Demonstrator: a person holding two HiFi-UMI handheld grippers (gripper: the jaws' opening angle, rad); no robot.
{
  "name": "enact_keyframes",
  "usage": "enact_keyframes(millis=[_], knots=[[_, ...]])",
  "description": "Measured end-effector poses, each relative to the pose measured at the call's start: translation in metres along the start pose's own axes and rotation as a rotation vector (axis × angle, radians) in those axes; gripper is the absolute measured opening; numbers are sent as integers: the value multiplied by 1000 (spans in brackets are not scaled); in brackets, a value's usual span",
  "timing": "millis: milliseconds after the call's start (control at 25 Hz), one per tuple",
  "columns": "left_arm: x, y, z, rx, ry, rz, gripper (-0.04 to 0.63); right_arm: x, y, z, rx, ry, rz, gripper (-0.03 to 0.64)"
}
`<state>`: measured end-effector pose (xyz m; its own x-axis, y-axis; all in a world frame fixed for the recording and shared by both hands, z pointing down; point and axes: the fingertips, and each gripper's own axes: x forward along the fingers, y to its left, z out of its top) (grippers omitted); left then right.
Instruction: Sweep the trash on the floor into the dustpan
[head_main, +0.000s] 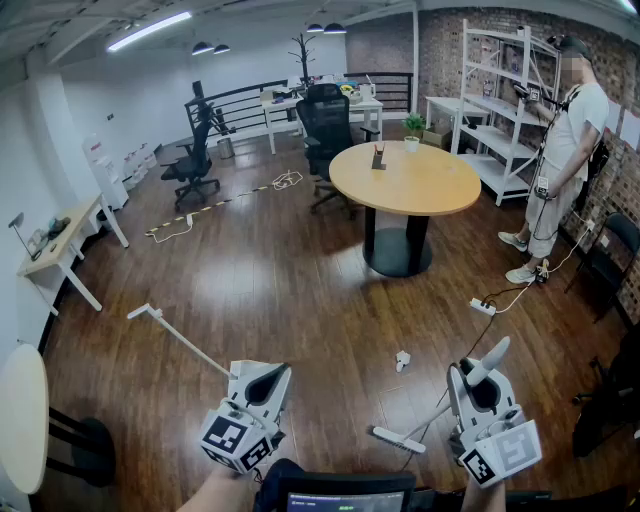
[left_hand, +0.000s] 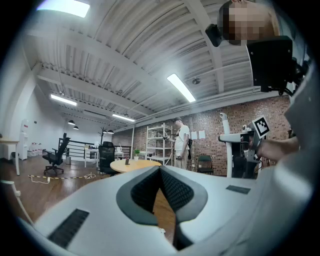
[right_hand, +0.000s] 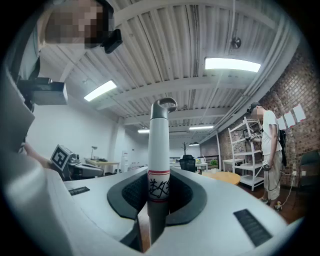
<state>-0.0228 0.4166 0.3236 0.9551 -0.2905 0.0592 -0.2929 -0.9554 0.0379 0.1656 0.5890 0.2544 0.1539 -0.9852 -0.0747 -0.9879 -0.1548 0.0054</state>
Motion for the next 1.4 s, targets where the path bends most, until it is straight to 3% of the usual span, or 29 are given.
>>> enact_keyframes(millis=[120, 360, 880, 1400], knots=[[35, 4, -4, -24, 28, 0, 15, 21, -28, 2, -3, 6, -8, 80], [85, 54, -15, -62, 41, -87, 15, 83, -48, -2, 5, 16, -82, 80], [196, 254, 22, -96, -7, -218, 15, 276, -54, 8, -27, 7, -275, 80], [250, 413, 21, -125, -10, -239, 15, 437, -39, -3, -21, 10, -300, 78]])
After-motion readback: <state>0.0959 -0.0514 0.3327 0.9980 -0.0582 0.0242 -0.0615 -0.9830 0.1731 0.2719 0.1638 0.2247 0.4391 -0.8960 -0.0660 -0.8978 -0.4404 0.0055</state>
